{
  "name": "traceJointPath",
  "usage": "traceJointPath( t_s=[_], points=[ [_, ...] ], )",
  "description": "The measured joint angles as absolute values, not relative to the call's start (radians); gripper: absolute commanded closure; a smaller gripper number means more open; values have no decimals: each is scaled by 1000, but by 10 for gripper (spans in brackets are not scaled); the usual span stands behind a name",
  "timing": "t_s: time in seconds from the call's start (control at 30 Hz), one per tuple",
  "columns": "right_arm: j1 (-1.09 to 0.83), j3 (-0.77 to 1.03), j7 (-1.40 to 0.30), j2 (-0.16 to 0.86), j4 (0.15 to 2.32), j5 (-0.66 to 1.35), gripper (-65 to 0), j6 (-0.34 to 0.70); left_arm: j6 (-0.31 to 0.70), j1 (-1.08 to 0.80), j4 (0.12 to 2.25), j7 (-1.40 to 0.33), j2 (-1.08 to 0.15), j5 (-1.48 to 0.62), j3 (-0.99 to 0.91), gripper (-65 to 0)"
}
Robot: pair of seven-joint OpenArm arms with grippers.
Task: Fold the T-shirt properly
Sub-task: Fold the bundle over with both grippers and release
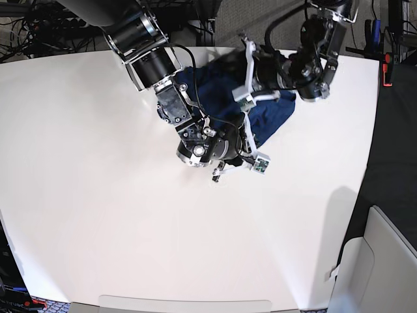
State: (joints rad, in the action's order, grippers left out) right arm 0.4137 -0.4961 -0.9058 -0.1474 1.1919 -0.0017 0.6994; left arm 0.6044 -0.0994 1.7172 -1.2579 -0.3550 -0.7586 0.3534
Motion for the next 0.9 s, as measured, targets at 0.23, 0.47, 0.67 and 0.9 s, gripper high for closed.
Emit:
traceJointPath(
  t_s=[0.23,0.47,0.67,0.9],
  points=[
    [396,-492,-1043,-24,1320,8,-61,694,626,-61,1666,-1142,-386,-676,349,-96],
    [302,-477,-1111,77,1511,16,-61,700,619,15,1630,-1088,-390,-520,353,-96],
    [183,-270,-1128,133,1617,9,-61,700,611,113,1528,-1042,-392,-469,349,-96],
    [108,-101,-1125,146,1750,189,-61,699,595,84,1636,-1126,-391,-390,245,-95]
  ],
)
